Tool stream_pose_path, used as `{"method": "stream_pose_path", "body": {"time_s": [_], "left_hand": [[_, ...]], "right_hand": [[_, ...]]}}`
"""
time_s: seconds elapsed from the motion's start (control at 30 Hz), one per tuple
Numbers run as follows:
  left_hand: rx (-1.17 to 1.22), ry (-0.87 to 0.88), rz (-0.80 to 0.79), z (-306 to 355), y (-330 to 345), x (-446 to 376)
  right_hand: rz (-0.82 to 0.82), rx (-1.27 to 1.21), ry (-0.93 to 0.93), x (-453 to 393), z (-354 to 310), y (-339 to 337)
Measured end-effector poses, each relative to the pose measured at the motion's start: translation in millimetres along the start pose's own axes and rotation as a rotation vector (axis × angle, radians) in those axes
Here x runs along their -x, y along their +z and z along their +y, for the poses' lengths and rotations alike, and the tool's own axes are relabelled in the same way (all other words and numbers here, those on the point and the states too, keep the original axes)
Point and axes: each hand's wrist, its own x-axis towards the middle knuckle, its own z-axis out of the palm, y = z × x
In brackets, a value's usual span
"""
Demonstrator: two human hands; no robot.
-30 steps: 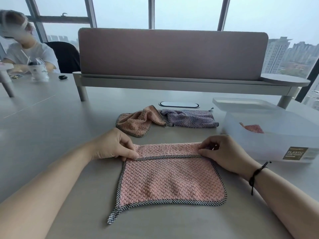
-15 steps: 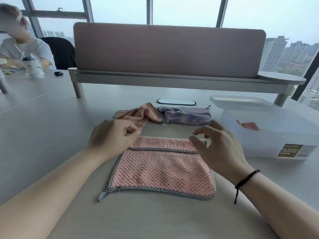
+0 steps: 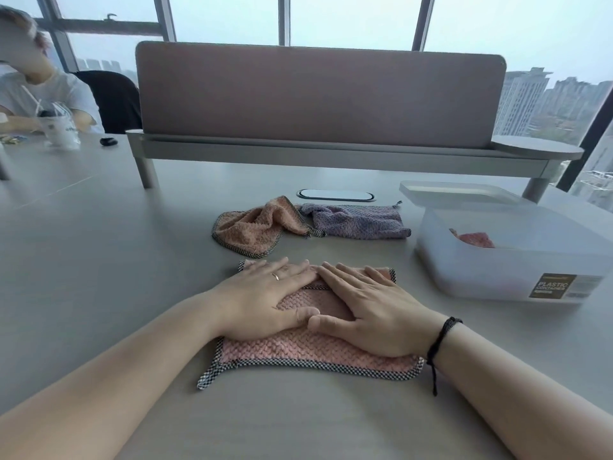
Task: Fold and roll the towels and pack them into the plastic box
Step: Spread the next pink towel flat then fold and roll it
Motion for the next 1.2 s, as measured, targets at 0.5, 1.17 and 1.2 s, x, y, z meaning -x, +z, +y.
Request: {"method": "stream_pose_path", "body": {"time_s": [0.5,1.17,1.2], "left_hand": [[0.156,-0.017,0.068,-23,1,3],[0.508,0.209,0.214,9,-14,21],[0.572,0.179,0.235,3,-15,20]], "right_hand": [[0.326,-0.137,-0.143,11,8,-12],[0.266,-0.533,-0.185,17,-23,-6],[0.252,-0.526,-0.179,18,-23,-7]]}}
